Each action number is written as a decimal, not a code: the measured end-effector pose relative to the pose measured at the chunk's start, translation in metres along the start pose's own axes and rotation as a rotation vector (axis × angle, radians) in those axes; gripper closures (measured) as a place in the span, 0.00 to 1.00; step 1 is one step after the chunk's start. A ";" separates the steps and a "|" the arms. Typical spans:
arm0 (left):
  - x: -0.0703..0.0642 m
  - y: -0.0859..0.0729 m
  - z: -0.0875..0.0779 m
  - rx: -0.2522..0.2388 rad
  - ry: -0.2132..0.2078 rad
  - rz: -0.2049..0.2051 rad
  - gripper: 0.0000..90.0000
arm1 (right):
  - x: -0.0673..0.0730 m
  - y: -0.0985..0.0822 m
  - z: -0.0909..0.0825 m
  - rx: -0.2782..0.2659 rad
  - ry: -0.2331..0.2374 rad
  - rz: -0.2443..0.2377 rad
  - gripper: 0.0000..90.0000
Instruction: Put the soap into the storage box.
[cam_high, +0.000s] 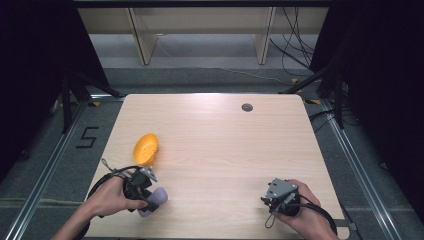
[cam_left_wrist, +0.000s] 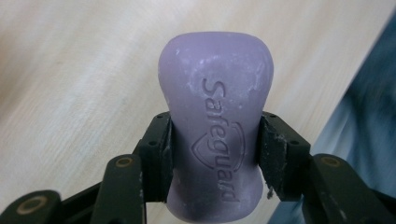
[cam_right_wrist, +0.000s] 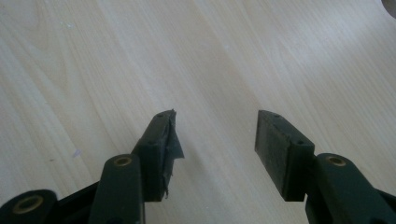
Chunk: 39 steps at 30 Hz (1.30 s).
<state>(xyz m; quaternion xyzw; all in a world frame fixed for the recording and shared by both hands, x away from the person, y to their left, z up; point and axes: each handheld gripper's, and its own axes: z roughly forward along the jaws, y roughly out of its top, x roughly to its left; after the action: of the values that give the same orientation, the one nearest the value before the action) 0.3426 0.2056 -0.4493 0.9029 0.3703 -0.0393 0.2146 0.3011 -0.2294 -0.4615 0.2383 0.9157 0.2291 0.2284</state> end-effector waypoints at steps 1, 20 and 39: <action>0.001 0.000 -0.003 -0.027 0.021 -0.103 0.55 | 0.001 0.000 0.000 0.004 0.003 0.016 0.54; 0.010 0.013 -0.015 -0.104 0.254 -0.462 0.55 | -0.002 0.001 -0.001 -0.023 -0.009 -0.014 0.54; 0.025 0.020 -0.034 -0.121 0.280 -0.540 0.55 | -0.001 0.001 -0.001 -0.009 0.012 0.021 0.54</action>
<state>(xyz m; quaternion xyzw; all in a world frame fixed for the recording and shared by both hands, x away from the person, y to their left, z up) 0.3711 0.2232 -0.4169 0.7542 0.6244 0.0519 0.1966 0.3018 -0.2298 -0.4604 0.2456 0.9134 0.2372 0.2214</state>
